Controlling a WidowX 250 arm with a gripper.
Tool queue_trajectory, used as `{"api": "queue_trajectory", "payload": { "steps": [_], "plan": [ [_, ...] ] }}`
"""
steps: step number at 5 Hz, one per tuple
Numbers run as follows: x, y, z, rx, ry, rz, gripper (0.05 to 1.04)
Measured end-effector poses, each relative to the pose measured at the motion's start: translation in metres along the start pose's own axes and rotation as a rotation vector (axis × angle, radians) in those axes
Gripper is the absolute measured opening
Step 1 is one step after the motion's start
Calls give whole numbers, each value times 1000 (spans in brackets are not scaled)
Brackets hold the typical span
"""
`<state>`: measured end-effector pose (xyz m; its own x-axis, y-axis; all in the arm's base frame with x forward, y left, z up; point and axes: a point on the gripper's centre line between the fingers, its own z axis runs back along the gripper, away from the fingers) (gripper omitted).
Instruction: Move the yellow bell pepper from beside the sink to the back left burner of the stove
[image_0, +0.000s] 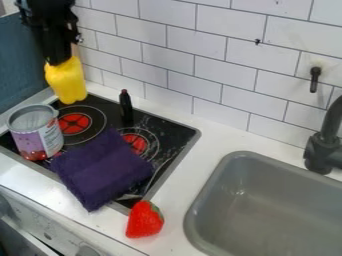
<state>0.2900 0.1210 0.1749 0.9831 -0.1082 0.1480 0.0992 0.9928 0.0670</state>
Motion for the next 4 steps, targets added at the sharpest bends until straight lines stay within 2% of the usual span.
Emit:
{"api": "queue_trajectory", "payload": {
  "steps": [1, 3, 4],
  "plan": [
    [5, 10, -11, -19, -15, 43, 99],
    [22, 31, -22, 5, -51, 158, 99],
    [28, 48, -27, 25, -48, 199, 99]
  ]
}}
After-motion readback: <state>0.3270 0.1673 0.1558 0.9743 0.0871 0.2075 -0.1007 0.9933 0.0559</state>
